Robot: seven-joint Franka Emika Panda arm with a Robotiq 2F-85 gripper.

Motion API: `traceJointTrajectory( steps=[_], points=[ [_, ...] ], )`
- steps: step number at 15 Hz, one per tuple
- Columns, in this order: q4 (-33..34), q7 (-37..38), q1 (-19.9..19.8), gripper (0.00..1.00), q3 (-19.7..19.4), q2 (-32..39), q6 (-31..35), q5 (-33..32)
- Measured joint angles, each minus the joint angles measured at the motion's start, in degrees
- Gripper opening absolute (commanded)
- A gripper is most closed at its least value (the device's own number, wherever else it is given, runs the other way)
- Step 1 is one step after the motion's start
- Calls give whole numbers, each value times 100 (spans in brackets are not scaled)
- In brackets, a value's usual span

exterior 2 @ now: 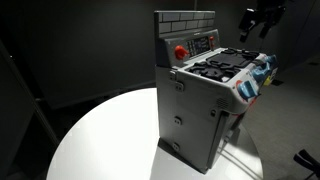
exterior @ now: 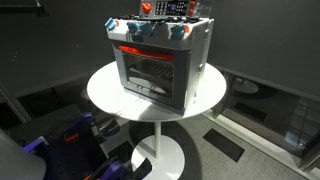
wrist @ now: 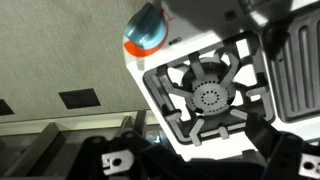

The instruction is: Press the top right orange button on the stove

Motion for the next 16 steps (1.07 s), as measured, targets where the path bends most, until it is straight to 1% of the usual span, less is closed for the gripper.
traceJointTrajectory(
  steps=[3,8,16],
  points=[
    [439,260,3,100,-2,426,0,-167],
    [1127,359,80,100,-42,1058,0,-177],
    [1865,362,325,100,-174,1691,0,-177]
  ],
)
